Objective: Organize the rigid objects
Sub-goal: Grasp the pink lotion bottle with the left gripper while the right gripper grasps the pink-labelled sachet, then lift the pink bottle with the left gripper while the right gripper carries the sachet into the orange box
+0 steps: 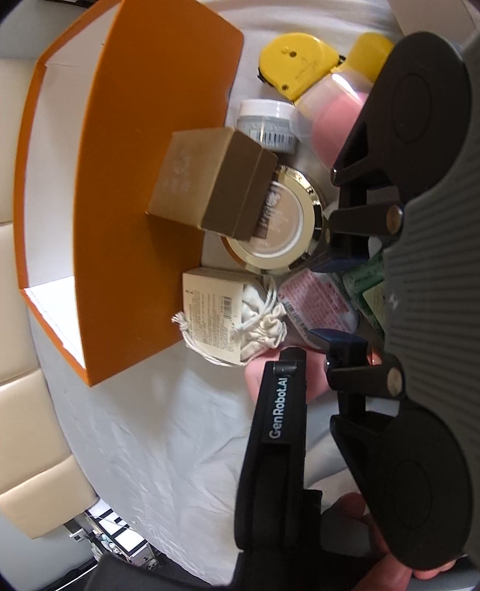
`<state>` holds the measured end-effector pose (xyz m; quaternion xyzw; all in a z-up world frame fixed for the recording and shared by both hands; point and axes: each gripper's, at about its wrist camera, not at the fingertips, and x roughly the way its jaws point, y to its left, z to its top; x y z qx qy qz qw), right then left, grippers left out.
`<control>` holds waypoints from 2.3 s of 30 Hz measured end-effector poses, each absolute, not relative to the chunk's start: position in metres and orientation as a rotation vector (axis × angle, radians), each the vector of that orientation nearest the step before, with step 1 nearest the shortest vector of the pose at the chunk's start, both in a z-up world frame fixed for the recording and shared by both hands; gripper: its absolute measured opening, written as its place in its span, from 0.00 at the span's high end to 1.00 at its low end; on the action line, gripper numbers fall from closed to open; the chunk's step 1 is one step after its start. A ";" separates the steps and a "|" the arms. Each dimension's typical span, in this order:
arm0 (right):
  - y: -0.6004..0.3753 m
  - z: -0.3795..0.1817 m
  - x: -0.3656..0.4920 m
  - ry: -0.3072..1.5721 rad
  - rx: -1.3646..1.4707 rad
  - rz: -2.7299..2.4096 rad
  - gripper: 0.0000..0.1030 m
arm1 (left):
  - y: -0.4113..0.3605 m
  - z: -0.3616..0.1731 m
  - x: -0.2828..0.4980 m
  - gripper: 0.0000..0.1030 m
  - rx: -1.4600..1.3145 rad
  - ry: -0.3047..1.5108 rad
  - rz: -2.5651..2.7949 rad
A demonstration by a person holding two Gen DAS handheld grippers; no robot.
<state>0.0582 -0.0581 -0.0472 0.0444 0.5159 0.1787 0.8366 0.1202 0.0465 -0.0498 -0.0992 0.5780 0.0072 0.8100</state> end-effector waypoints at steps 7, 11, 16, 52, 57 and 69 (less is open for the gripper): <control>-0.050 -0.057 0.072 1.158 0.098 0.333 0.56 | 0.059 -0.054 0.122 0.51 -0.244 1.275 -0.013; -0.047 -0.065 0.078 1.175 0.122 0.331 0.55 | 0.054 -0.056 0.122 0.51 -0.222 1.265 -0.011; -0.046 -0.075 0.083 1.180 0.166 0.342 0.52 | 0.062 -0.058 0.121 0.51 -0.274 1.261 -0.012; -0.042 -0.038 0.058 0.993 0.084 0.357 0.85 | 0.068 -0.049 0.115 0.51 -0.339 1.181 -0.019; -0.058 -0.015 0.052 0.918 0.069 0.348 0.85 | 0.067 -0.029 0.105 0.51 -0.332 1.095 -0.050; -0.075 0.048 0.070 0.719 0.036 0.327 0.85 | 0.059 0.055 0.120 0.51 -0.294 0.865 -0.116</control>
